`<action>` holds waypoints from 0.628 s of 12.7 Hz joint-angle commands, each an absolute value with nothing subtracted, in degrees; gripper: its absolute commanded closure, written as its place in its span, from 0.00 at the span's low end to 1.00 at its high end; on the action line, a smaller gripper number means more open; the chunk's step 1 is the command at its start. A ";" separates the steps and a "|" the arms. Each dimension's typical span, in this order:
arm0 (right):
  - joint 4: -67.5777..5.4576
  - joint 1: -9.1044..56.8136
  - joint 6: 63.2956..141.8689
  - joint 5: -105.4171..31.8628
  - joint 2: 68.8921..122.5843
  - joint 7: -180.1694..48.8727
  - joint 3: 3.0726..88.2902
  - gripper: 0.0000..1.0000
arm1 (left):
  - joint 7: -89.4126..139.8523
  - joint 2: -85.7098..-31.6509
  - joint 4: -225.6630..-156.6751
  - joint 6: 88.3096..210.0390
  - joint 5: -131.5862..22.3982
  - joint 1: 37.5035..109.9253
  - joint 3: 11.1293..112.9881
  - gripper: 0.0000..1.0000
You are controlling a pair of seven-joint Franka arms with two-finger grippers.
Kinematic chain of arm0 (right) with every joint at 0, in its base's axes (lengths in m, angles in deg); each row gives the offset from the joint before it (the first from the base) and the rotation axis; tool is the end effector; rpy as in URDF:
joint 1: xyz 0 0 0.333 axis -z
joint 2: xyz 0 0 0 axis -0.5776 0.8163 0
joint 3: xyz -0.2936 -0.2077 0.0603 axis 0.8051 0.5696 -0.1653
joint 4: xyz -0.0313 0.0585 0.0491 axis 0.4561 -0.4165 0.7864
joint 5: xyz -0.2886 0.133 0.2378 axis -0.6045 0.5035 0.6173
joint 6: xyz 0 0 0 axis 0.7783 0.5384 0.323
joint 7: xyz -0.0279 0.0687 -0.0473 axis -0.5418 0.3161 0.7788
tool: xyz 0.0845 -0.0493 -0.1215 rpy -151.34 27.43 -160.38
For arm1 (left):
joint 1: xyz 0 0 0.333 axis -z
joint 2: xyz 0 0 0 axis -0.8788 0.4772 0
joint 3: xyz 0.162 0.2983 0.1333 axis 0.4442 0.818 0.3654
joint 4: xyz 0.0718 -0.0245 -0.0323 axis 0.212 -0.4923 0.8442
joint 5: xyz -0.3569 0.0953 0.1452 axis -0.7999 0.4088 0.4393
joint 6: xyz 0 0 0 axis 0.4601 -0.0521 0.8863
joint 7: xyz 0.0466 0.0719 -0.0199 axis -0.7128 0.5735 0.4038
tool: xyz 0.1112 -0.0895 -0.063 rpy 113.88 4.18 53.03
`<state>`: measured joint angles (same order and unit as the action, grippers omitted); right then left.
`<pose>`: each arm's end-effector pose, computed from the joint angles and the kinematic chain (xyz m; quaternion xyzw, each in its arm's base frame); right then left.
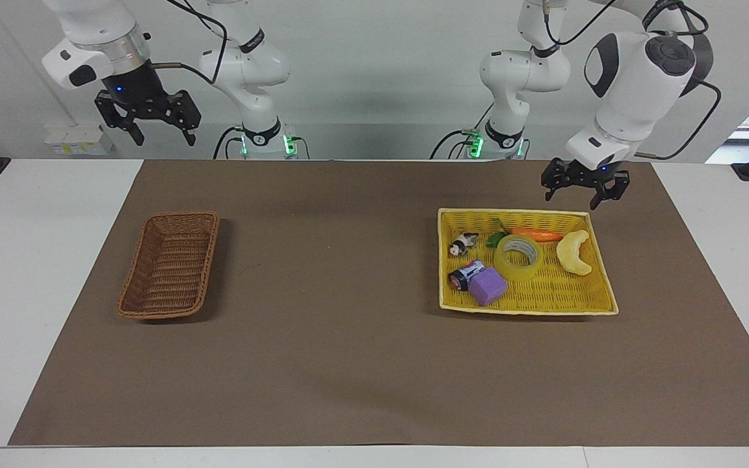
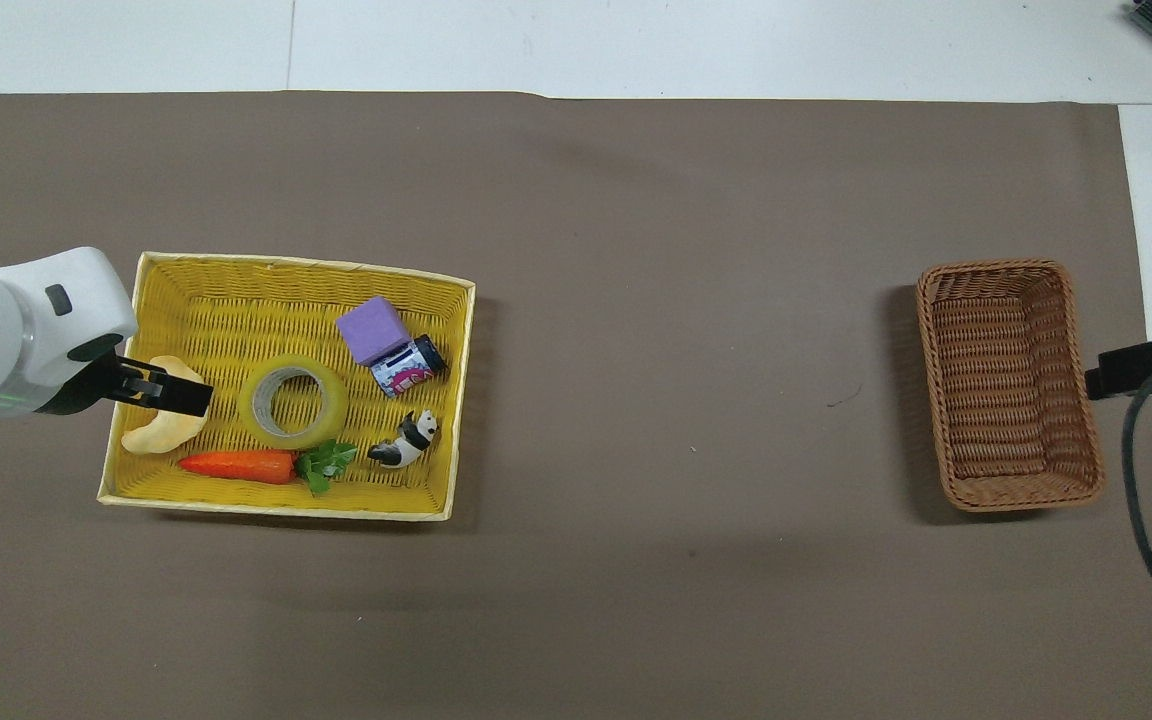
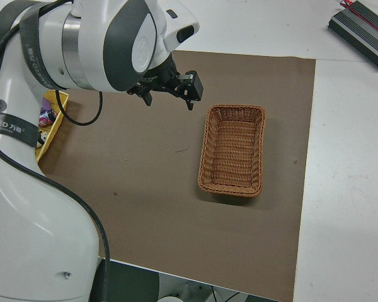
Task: Move tape to another basket
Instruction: 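Reach the left gripper into the yellow tray and grasp the tape roll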
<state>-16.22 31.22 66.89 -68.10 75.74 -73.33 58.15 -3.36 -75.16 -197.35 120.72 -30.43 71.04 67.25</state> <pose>0.5108 -0.0152 0.6669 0.9998 -0.0076 -0.0207 0.0023 0.5204 -0.0690 0.5035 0.9844 -0.1752 0.0097 0.0104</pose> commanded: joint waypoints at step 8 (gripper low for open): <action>-15.20 32.03 65.84 -67.02 76.27 -71.89 57.98 0.00 | -5.61 -65.59 -206.68 141.28 -31.57 72.66 68.16 0.00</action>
<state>-16.22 31.22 66.89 -68.10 75.74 -73.33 58.15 -5.33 -68.69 -205.58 136.15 -30.80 71.59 67.30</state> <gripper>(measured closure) 0.000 0.000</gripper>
